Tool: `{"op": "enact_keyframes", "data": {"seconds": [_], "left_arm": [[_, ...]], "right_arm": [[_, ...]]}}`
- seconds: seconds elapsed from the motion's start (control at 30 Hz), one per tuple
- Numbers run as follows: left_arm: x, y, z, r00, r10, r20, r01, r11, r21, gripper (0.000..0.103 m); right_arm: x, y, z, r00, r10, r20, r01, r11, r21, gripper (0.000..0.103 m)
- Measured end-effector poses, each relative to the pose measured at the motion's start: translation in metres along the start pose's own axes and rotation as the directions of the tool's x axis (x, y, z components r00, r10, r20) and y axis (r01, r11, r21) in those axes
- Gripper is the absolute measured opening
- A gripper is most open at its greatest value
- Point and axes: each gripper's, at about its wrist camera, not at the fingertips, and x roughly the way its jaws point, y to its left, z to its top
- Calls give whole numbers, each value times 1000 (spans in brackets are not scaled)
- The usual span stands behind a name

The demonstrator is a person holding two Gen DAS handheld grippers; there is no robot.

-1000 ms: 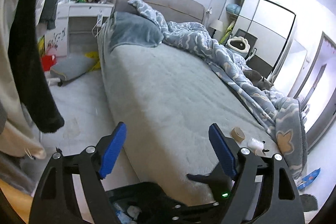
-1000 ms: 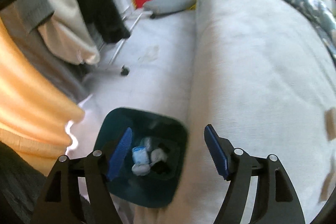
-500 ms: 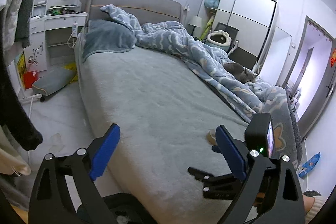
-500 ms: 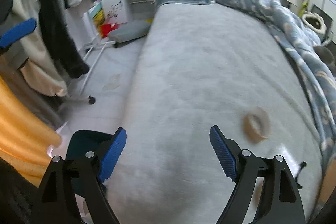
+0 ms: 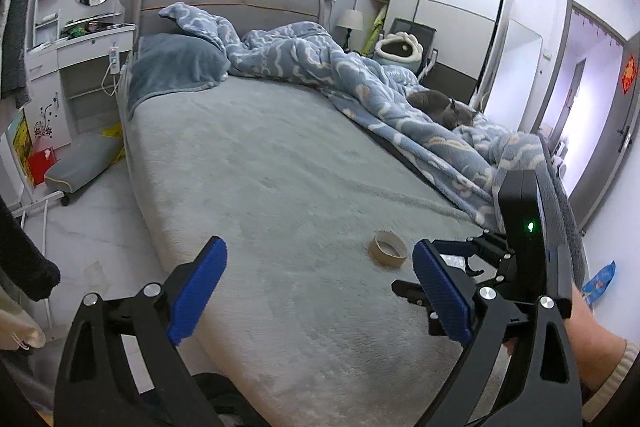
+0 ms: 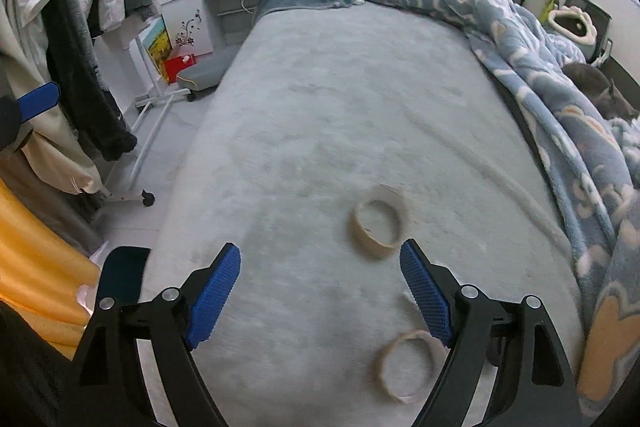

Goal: Collect trash
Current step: 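Move both tools back over the bed toward the tape rolls and bubble wrap, then grasp the bubble-wrap bag with the right tool while the left tool grasps a tape roll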

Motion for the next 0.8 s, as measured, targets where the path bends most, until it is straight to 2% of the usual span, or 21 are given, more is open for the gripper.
{"op": "enact_keyframes", "data": {"seconds": [0.23, 0.67, 0.8], "left_arm": [[23, -20, -5, 999, -21, -38, 22, 999, 39, 96], [64, -62, -27, 986, -88, -140, 106, 986, 127, 96], [76, -77, -34, 978, -116, -176, 144, 978, 154, 96]], "right_arm": [[2, -28, -4, 1000, -25, -7, 25, 1000, -7, 83], [27, -79, -21, 994, -10, -112, 15, 999, 38, 83], [27, -87, -23, 993, 13, -115, -7, 998, 57, 73]]}}
